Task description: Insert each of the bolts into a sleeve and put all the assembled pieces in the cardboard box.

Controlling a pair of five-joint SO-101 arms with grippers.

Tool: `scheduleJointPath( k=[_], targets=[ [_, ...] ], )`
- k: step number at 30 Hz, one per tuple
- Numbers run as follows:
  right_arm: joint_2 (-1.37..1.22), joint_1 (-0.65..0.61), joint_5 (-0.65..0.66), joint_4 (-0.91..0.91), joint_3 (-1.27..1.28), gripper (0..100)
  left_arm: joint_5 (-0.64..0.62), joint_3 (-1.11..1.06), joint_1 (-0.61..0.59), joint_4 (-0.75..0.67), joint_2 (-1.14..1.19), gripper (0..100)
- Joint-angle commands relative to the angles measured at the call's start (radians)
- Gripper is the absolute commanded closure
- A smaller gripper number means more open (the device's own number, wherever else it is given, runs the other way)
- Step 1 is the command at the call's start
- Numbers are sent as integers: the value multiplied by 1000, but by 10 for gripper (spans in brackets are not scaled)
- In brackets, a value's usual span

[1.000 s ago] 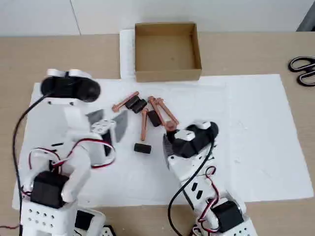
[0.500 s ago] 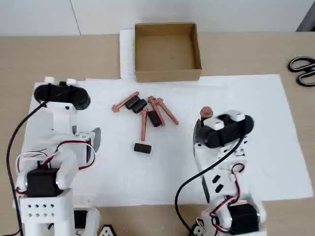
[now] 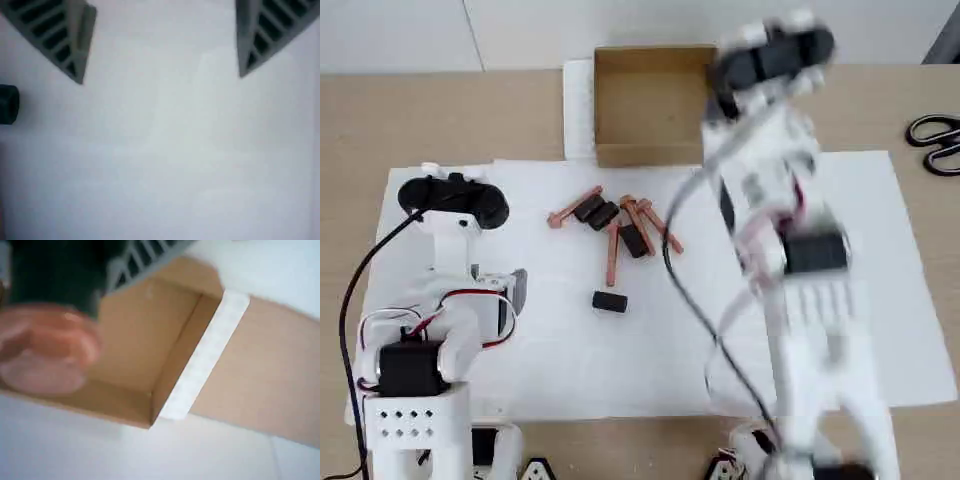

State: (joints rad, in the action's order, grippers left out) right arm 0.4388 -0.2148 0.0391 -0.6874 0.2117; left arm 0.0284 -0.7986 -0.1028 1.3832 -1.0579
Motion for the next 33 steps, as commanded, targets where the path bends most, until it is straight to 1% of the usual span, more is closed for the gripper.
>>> scheduleJointPath(
  k=[1,7,14,23,33],
  targets=[
    [-295,7,8,85,-284,995,8,5,-6,-2,-12,811],
    [-645,7,9,150,-569,995,8,-2,-6,-2,-12,811],
    [-926,12,9,150,-802,995,8,-45,-6,-5,-12,811],
    [-1165,58,9,151,-1022,995,6,-38,0,-5,-12,811],
    [-1326,58,9,150,-1123,995,3,-39,0,-2,-12,811]
  ],
)
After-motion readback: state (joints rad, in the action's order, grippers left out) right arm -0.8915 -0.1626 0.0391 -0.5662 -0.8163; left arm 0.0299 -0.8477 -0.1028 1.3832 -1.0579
